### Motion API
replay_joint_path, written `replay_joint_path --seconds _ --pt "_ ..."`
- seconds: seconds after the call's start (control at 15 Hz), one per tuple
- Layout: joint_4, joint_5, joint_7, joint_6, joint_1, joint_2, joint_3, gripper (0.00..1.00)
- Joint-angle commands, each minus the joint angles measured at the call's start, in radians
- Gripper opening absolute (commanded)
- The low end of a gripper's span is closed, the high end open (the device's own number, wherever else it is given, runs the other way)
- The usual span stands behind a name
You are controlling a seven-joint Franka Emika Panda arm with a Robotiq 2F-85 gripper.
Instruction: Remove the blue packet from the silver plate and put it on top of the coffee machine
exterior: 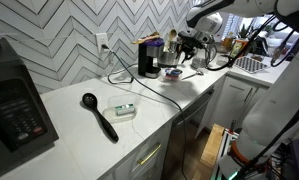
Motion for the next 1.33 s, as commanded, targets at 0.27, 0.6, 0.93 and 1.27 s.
replay_joint_path --seconds 0.27,0.6,0.93,1.27 --pt "0.037 0.014 0.042 0.007 -0.014 0.143 -0.022 0.97" --pt "0.064 0.031 0.038 0.013 -0.01 0.185 -0.02 0.56" --pt "0.096 0.053 0.035 -0.002 -0.007 0.224 -0.017 0.38" --pt "0.101 0.055 0.027 0.013 0.007 0.243 -0.001 0.48"
